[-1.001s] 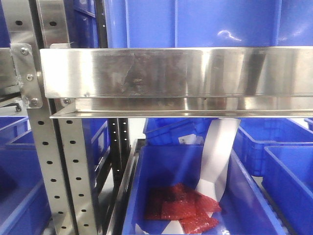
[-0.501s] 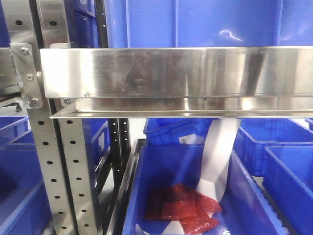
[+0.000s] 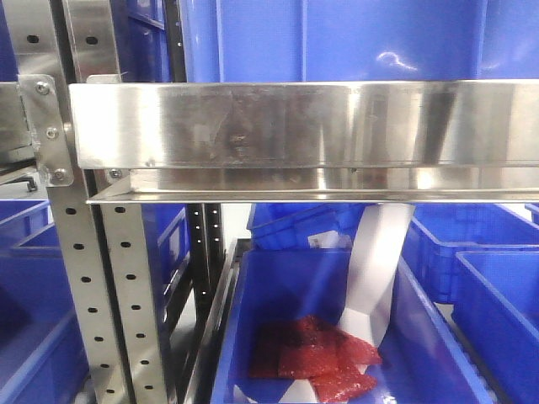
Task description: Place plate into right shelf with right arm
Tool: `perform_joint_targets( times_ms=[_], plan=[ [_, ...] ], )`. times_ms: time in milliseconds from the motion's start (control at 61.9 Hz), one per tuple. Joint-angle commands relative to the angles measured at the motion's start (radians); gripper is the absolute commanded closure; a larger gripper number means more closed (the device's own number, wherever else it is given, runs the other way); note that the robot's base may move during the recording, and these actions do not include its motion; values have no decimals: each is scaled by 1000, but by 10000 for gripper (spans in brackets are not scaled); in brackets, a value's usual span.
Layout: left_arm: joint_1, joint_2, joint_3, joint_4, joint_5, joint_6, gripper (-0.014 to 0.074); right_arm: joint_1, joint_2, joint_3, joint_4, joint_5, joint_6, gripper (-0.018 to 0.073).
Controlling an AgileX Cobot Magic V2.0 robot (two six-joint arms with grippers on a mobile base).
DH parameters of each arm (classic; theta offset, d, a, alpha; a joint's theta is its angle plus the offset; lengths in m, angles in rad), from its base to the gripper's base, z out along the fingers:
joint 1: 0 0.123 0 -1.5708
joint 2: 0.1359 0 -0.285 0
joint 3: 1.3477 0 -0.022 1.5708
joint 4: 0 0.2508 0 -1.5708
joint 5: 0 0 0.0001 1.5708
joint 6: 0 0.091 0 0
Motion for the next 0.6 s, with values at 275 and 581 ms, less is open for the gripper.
perform_joint_targets(
  times_ms=[275, 581],
  plan=[
    [-2, -10, 10, -8, -90, -7, 724, -182, -205, 39, 22, 51, 0, 508],
    [-2, -10, 10, -8, -90, -7, 724, -169, -544, 493, 11, -95, -5, 508]
  ],
)
